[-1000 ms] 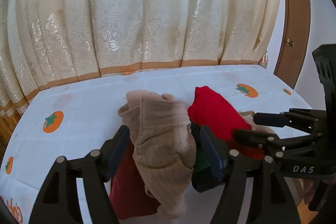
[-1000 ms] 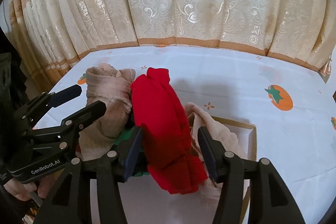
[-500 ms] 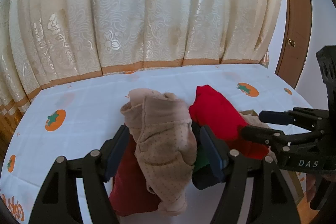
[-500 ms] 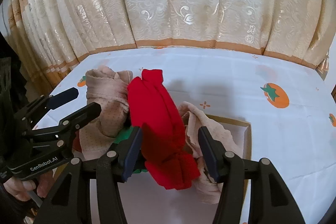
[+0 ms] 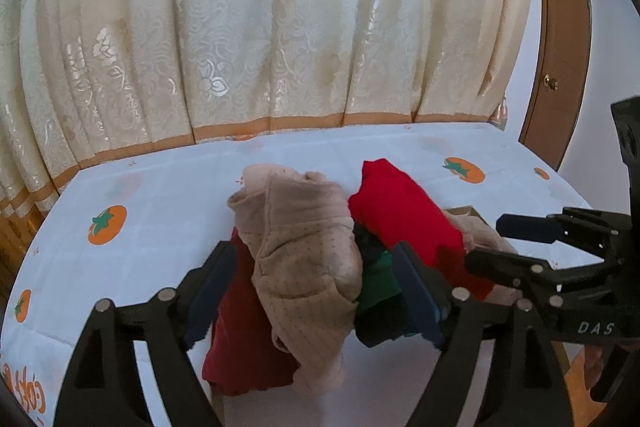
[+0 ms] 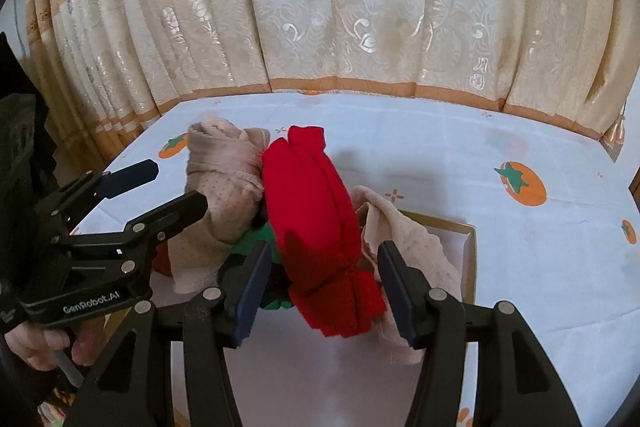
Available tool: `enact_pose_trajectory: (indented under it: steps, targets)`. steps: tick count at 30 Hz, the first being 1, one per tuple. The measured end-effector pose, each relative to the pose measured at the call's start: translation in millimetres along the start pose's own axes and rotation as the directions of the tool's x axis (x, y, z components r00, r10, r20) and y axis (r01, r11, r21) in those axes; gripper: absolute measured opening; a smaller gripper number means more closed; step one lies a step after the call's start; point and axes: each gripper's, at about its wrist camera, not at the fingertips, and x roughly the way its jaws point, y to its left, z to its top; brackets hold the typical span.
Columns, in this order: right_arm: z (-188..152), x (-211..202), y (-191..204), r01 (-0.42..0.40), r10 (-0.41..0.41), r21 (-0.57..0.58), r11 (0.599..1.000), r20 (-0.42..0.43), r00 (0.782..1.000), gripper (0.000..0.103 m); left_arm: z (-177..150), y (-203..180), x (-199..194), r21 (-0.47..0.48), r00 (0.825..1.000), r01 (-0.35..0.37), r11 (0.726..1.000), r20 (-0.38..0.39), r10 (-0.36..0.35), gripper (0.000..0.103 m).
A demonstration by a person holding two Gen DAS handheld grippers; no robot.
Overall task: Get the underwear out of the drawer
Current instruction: 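Open both grippers to drop the beige and red garments into the lid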
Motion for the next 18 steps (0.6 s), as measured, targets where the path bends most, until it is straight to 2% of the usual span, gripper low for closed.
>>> enact_pose_trajectory:
  steps: [11,15,18]
  targets:
    - [-28.1,-45.2,10.5,-0.063,0.064,-0.035,0.997,0.032,0.997,0.059,-21.0,2.0,-44.1,-0.027,0.999,0.047,0.999,0.022,-0.046,0.086]
    - [-45.6,-66.7,16.8,-0.088,0.090,-0.064,0.994,0.031,0.995,0.065,-34.5,0.7,-64.3,-0.019,0.997,0.072,0.997,0.033,-0.072,0.086]
    - [-60.0,-83.1,23.1,-0.103,0.106,-0.092,0.990,0.032,0.994,0.066,-47.3,-3.3,-78.1,-0.005,0.996,0.084,0.996,0.036,-0.084,0.086]
